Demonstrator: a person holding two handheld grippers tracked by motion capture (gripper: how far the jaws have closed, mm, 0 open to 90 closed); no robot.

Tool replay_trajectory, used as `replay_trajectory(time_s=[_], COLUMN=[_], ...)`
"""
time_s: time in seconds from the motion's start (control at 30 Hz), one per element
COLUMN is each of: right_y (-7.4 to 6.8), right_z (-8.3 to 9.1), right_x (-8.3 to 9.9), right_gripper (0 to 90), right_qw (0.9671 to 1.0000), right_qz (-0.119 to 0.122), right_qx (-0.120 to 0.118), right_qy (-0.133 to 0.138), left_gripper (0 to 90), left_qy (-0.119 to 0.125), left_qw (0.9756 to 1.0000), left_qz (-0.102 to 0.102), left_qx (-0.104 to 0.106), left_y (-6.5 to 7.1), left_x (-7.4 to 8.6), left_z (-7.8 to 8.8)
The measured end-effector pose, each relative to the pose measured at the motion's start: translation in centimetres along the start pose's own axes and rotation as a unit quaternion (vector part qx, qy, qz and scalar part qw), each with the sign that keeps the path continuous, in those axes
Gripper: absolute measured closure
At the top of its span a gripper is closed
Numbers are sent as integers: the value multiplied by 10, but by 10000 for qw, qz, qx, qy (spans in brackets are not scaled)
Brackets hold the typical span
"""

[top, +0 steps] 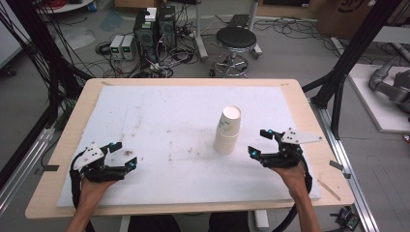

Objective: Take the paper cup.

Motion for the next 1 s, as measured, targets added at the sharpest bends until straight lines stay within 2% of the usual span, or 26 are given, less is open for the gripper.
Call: replay_trajectory(time_s=[0.1, 0.13, 0.17, 0.2, 0.23, 0.27, 0.53, 0.57, 0.6, 0.63, 0.67, 0.73, 0.77, 0.8, 0.83, 0.93, 0.97, 1.0], right_y=[3, 5, 5, 7, 7, 7, 10, 10, 11, 11, 12, 14, 14, 15, 15, 15, 15, 15], right_z=[4, 7, 7, 9, 9, 10, 8, 8, 8, 8, 6, 4, 4, 0, -2, -8, -8, -14], right_x=[-10, -19, -19, -29, -29, -38, -72, -72, -82, -82, -91, -99, -99, -107, -109, -120, -120, -127], right_gripper=[179, 179, 179, 179, 179, 179, 179, 179, 179, 179, 179, 179, 179, 179, 179, 179, 179, 179], right_qw=[10000, 10000, 10000, 9998, 9998, 9997, 9977, 9977, 9968, 9968, 9959, 9942, 9942, 9915, 9904, 9865, 9865, 9829], right_qz=[35, 76, 76, 137, 137, 158, 397, 397, 436, 436, 471, 532, 532, 610, 620, 728, 728, 839], right_qx=[0, -8, -8, -33, -33, -87, -231, -231, -259, -259, -293, -317, -317, -346, -346, -405, -405, -405], right_qy=[-17, -64, -64, -112, -112, -162, -499, -499, -620, -620, -712, -876, -876, -1094, -1185, -1411, -1411, -1589], left_gripper=[123, 123, 123, 123, 123, 123, 123, 123, 123, 123, 123, 123, 123, 123, 123, 123, 123, 123], left_qy=[18, 27, 26, 27, 27, 17, 13, 13, 3, 3, -11, -27, -27, -32, -32, -36, -36, -36], left_qw=[10000, 10000, 10000, 10000, 10000, 10000, 10000, 10000, 10000, 10000, 10000, 10000, 10000, 10000, 10000, 10000, 10000, 10000], left_qz=[5, 11, 15, 19, 19, 16, 48, 48, 44, 44, 35, 35, 35, 26, 26, 25, 25, 19], left_qx=[5, 8, 18, 20, 20, 22, 37, 37, 43, 43, 47, 51, 51, 52, 52, 49, 49, 48], left_y=[0, 0, 0, 0, 0, 0, 0, 0, 0, 0, 0, -1, -1, -1, -1, -1, -1, -1], left_x=[0, 0, 0, 0, 0, 0, 0, 0, 0, 0, 0, 0, 0, 0, 0, 0, 0, 0], left_z=[0, 0, 0, 0, 0, 0, -1, -1, -1, -1, -1, -1, -1, -1, -1, -1, -1, -1])
Point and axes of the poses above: each handheld gripper's, and its own axes: z roughly backward along the jaws, x roughly out of its underside, y roughly to its right, the point moved 3 cm from there along -z, roughly forward along the jaws
